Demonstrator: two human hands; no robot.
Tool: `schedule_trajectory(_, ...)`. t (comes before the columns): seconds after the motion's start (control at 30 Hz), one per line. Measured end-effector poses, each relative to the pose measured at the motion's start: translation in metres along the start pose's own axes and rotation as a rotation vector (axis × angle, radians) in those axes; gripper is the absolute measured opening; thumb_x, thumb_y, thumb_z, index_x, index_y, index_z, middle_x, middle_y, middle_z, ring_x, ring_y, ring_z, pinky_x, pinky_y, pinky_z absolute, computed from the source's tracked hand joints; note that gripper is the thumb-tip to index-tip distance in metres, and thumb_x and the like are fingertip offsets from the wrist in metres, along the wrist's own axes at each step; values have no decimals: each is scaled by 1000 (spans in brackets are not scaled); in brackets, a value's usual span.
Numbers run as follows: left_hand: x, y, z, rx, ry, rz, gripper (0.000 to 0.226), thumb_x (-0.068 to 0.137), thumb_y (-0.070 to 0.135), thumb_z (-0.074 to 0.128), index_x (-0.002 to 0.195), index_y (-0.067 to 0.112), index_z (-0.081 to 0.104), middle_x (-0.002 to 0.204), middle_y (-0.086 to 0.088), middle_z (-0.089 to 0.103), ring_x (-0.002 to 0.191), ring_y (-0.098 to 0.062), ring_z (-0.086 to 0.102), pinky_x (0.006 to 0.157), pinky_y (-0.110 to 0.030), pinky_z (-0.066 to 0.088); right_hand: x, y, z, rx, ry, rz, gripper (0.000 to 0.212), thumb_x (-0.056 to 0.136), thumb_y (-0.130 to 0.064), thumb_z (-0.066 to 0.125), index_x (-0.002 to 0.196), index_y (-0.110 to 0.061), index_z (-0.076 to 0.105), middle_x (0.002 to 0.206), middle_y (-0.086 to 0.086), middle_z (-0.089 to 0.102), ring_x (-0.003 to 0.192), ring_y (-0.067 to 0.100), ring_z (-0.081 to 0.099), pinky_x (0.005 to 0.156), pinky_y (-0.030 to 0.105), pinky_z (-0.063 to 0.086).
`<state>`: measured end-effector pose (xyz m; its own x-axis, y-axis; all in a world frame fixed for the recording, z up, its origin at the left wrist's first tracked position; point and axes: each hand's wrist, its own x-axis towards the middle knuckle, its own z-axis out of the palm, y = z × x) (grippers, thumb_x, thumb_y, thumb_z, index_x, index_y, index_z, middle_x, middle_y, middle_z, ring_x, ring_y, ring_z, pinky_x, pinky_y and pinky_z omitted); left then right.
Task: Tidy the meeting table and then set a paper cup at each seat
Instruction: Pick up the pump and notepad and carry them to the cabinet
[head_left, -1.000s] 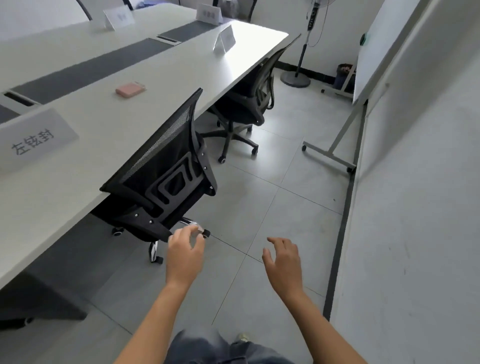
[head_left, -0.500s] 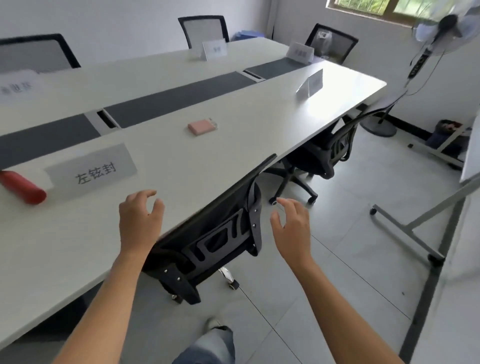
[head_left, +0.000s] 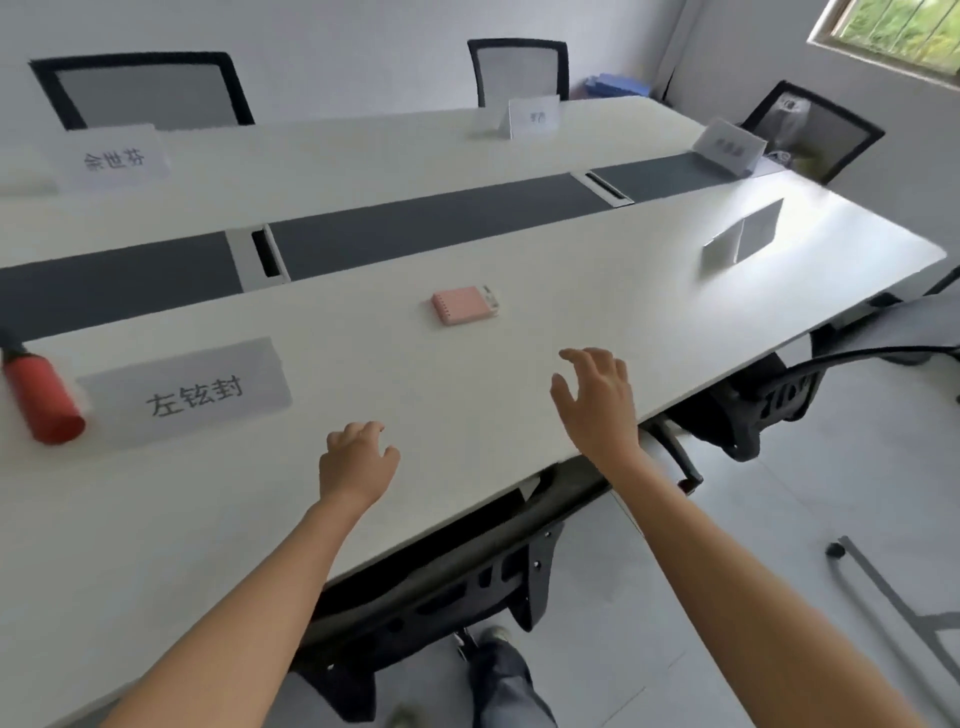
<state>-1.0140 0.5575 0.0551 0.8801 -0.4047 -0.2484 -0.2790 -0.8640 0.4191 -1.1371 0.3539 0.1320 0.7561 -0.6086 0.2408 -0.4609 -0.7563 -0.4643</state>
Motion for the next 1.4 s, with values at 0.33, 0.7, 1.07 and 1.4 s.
schedule_trajectory(0.33,46,28,35,149,-113,-215,59,88,39,41,141,21,22,155,-6,11,141,-27,12,109,-37,25,136,41,68,-129,-384,-179,43,93,-27,44,133,-14,40,136,12,43,126,31,36,100,39,34)
schedule_trajectory(0.7,54,27,36,178,-271,-278,82,86,48,50,146,27,-1,156,-7,-13,145,-26,-7,117,-36,9,223,39,153,-219,-677,-336,67,86,-38,55,142,-19,22,151,10,21,138,30,20,106,46,28)
schedule_trajectory(1.07,56,24,41,133,-329,-315,82,89,45,45,145,25,-11,153,-3,-25,142,-23,-20,116,-39,-2,288,27,183,-309,-803,-390,97,75,-45,67,145,-23,4,155,7,9,143,29,4,112,54,13)
schedule_trajectory(1.4,54,23,39,114,-365,-307,79,90,47,43,145,28,-11,152,-3,-28,141,-24,-23,116,-41,-3,231,25,178,-270,-727,-224,75,72,-49,67,133,-20,32,128,13,36,121,32,33,97,39,32)
